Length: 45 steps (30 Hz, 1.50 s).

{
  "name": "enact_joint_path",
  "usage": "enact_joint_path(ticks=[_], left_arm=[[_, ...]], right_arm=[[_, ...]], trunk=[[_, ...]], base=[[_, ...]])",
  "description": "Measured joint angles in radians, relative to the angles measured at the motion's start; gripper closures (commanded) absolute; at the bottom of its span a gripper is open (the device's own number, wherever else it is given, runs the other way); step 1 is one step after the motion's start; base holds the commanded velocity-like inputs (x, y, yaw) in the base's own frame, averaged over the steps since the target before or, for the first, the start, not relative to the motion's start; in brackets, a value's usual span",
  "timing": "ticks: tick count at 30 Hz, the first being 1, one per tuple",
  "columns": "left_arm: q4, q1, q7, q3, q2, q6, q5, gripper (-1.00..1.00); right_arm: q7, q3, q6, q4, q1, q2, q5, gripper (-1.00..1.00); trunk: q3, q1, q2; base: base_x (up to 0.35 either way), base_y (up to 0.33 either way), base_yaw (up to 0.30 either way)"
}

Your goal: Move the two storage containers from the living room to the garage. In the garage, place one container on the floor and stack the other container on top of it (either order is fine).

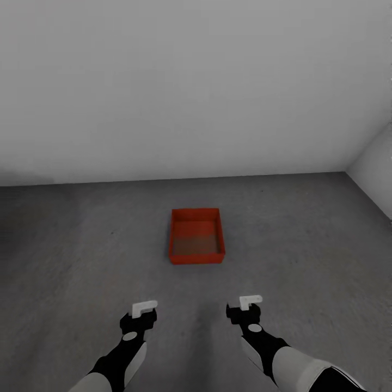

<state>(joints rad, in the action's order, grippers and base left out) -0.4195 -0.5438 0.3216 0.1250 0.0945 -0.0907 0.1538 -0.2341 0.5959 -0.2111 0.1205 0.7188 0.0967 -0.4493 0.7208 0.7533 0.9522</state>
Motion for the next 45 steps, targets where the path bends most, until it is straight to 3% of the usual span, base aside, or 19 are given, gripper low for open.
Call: enact_joint_path(ticks=[13,32,36,41,43,44,45], left_arm=[[0.0,0.0,0.0,0.0,0.0,-0.001,0.001,-1.0],[-0.003,0.0,0.0,0.001,-0.009,-0.005,-0.001,-1.0],[-0.006,0.0,0.0,0.001,-0.045,-0.005,0.0,-1.0],[0.004,0.0,-0.001,0.001,-0.085,-0.002,0.003,-1.0],[0.007,0.0,0.0,0.001,-0.115,0.0,0.004,-1.0],[0.027,0.0,0.001,0.001,-0.151,0.003,0.006,-1.0],[0.04,0.0,0.001,0.002,-0.164,0.003,0.007,-1.0]], right_arm=[[0.0,0.0,0.0,0.0,0.0,0.0,0.0,-1.0],[-0.002,-0.001,0.0,-0.001,0.0,-0.006,-0.002,-1.0],[-0.003,-0.003,-0.003,-0.002,0.0,-0.028,-0.003,-1.0],[-0.002,-0.012,-0.003,-0.011,0.0,-0.094,-0.008,-1.0],[-0.002,-0.015,-0.003,-0.042,0.0,-0.115,-0.018,-1.0],[0.0,-0.019,-0.002,-0.096,0.0,-0.126,-0.035,-1.0],[0.002,-0.015,-0.001,-0.111,0.004,-0.127,-0.037,-1.0]], trunk=[[0.0,0.0,0.0],[0.0,-0.001,0.0],[0.0,-0.001,0.0],[0.0,-0.001,0.0],[0.0,-0.001,0.0],[0.0,-0.001,0.0],[0.0,-0.001,0.0]], base=[[-0.345,0.0,0.0],[-0.022,0.0,0.0],[0.0,0.0,0.0],[0.0,0.0,0.0],[0.0,0.0,0.0],[0.0,0.0,0.0],[0.0,0.0,0.0]])
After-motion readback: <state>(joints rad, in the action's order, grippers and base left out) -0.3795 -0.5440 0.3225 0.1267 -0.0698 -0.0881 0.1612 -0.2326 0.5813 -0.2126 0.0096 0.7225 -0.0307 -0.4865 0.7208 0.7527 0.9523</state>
